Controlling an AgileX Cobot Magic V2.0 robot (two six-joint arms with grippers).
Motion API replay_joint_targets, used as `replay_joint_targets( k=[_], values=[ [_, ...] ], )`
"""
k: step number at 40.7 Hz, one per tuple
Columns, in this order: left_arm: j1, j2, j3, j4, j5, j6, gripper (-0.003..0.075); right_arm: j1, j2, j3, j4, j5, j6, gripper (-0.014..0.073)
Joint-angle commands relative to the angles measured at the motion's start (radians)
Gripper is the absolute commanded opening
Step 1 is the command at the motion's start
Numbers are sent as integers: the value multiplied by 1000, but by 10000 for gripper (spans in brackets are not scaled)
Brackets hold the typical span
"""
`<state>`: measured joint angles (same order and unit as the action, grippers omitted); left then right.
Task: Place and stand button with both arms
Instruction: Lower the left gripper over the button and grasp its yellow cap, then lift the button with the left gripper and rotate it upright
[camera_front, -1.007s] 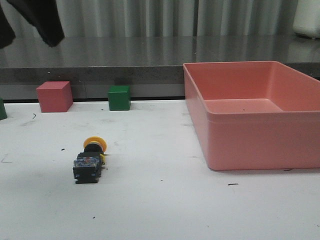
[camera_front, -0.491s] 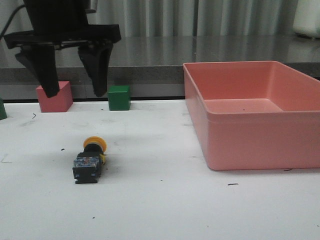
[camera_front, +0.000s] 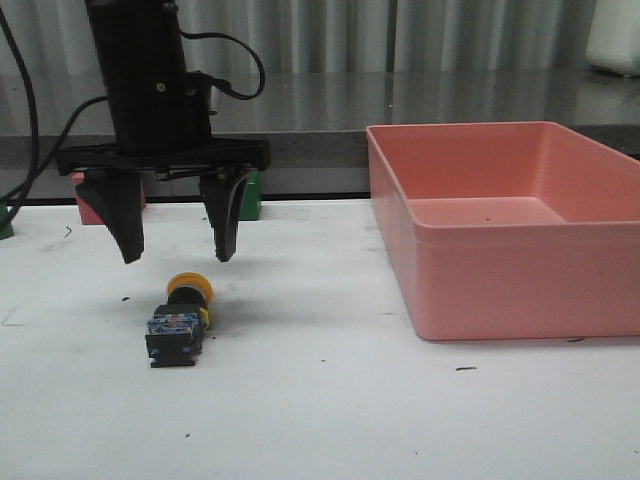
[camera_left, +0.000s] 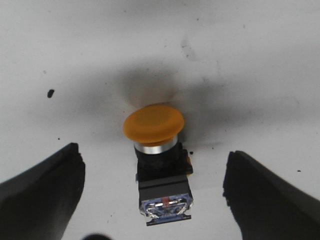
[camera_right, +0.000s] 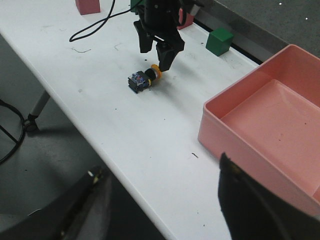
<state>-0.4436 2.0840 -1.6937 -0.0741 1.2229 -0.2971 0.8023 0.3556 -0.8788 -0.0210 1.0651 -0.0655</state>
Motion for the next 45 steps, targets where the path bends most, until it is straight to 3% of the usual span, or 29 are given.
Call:
replay_joint_targets(
  k=[1, 15, 19, 27, 31, 45],
  values=[
    [-8, -26, -33, -15, 38, -15, 545, 0, 11, -19, -4, -71, -8, 477],
    [-8, 49, -38, -36, 36, -35, 541, 0, 11, -19, -4, -71, -8, 477],
    [-8, 51, -38, -40, 31, -35, 471, 0, 11, -19, -4, -71, -8, 477],
    [-8, 51, -42, -41, 29, -35, 255, 0, 11, -19, -4, -71, -8, 477],
    [-6, 51, -53, -41, 29, -35, 195, 0, 11, -19, -4, -71, -8, 477],
    [-6, -60, -87, 49, 41, 26, 178, 0, 11, -19, -4, -71, -8, 477]
  ],
)
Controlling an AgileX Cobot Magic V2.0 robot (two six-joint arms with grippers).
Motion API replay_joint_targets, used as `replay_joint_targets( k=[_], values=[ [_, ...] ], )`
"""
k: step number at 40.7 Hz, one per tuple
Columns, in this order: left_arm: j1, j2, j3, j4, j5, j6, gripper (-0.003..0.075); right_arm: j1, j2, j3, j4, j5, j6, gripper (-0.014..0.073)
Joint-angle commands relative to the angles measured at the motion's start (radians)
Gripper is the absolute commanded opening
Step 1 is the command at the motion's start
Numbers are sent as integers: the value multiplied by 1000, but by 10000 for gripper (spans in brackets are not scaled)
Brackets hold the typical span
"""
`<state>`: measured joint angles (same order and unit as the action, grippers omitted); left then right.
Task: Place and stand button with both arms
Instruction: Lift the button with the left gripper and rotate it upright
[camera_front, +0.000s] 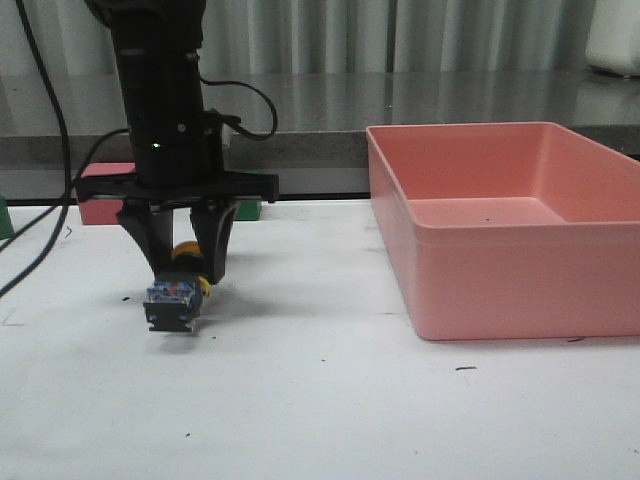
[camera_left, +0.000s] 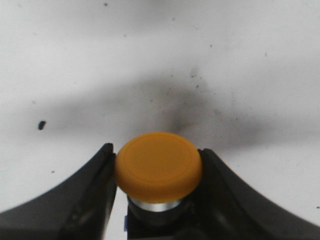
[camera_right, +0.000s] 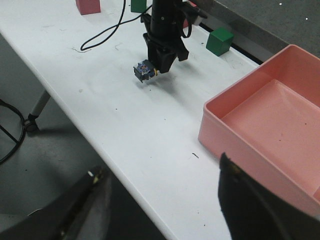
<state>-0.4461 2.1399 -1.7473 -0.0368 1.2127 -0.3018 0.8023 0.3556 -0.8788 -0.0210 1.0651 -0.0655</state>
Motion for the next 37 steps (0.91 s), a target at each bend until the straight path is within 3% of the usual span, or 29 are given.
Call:
replay_joint_targets(
  k=[1, 11, 23, 37],
  values=[
    [-3, -129, -33, 15, 51, 42, 178, 0, 11, -19, -4, -71, -8, 477],
    [3, -301, 13, 102, 23, 114, 178, 0, 11, -19, -4, -71, -8, 477],
    [94, -531, 202, 80, -172, 218, 176, 0, 11, -19, -4, -71, -8, 477],
    [149, -832, 593, 86, -594, 265, 176, 0, 11, -19, -4, -71, -8, 477]
  ],
)
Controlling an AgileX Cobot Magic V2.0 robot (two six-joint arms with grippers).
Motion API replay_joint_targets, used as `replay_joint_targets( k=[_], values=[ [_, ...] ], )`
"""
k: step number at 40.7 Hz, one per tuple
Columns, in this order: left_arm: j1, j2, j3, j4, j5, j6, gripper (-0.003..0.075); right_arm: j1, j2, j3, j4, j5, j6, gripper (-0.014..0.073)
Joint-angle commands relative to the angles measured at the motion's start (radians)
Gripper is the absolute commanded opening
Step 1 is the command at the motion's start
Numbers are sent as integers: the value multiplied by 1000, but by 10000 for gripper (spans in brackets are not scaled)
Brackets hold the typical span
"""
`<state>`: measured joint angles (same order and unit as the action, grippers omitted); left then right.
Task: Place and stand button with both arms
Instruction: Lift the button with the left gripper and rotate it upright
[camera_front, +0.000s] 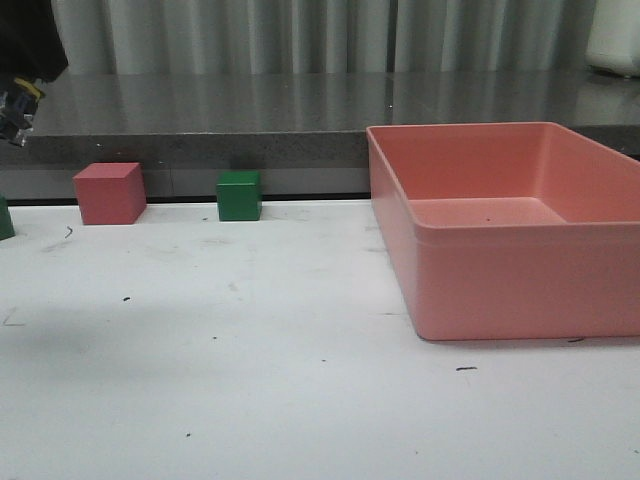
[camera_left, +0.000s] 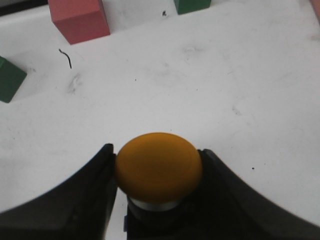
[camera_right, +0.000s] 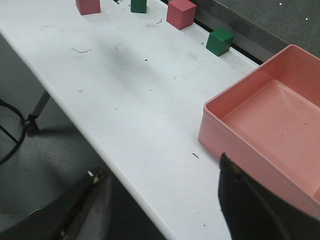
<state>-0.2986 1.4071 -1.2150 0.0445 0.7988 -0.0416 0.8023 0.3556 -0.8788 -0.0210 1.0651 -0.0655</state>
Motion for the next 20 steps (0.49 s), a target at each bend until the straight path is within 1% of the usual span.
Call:
replay_joint_targets(
  k=[1, 6, 8, 9, 15, 20],
  values=[
    [2, -124, 90, 4, -224, 5, 176, 0, 11, -19, -4, -71, -8, 477],
    [2, -217, 259, 8, -413, 5, 176, 0, 11, -19, -4, -71, -8, 477],
    [2, -252, 333, 13, -513, 5, 176, 0, 11, -19, -4, -71, -8, 477],
    [2, -276, 376, 12, -588, 5, 176, 0, 11, -19, -4, -71, -8, 477],
    [2, -346, 583, 12, -912, 5, 176, 0, 11, -19, -4, -71, -8, 477],
    [2, -348, 740, 12, -1183, 5, 176, 0, 11, -19, -4, -71, -8, 477]
  ],
)
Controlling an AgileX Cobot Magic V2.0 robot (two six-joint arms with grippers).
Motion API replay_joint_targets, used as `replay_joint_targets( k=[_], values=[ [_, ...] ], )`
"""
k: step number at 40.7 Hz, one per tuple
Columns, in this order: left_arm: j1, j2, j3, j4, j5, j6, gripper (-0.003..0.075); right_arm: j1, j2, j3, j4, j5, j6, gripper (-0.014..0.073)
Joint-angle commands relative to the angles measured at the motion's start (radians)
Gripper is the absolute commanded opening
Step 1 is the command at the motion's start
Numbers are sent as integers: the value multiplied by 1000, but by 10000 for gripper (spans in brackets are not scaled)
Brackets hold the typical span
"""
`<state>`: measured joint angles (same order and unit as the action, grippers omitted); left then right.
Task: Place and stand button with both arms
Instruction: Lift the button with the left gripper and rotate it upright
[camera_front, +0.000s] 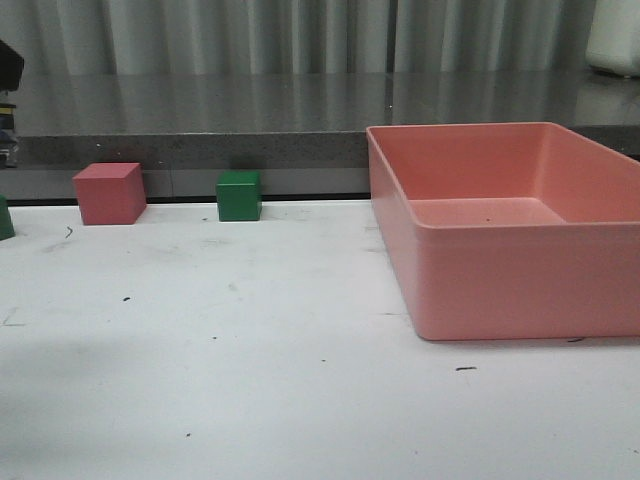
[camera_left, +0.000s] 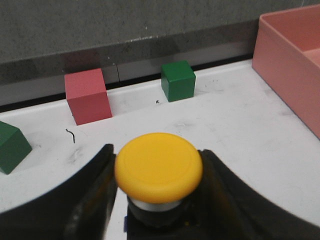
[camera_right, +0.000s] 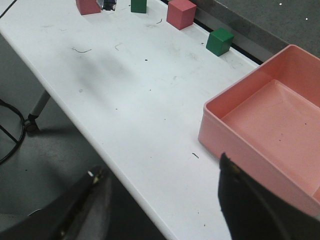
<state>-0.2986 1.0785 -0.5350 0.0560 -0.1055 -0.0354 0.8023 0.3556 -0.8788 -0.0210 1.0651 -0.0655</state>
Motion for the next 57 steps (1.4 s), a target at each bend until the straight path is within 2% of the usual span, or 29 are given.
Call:
replay_joint_targets(
  k=[1, 10, 15, 26, 43, 57],
  values=[
    [2, -17, 82, 1, -318, -2, 176, 0, 11, -19, -4, -71, -8, 477],
    [2, 92, 224, -5, -656, -2, 176, 0, 11, -19, -4, -71, -8, 477],
    [2, 197, 231, -5, -765, -2, 176, 0, 11, -19, -4, -71, -8, 477],
    [2, 431, 226, -5, -1130, -2, 176, 0, 11, -19, -4, -71, -8, 477],
    [2, 655, 124, -5, -1231, -3, 176, 0, 11, -19, -4, -71, -8, 477],
    [2, 749, 89, -8, -1261, -3, 176, 0, 11, -19, -4, -71, -8, 477]
  ],
)
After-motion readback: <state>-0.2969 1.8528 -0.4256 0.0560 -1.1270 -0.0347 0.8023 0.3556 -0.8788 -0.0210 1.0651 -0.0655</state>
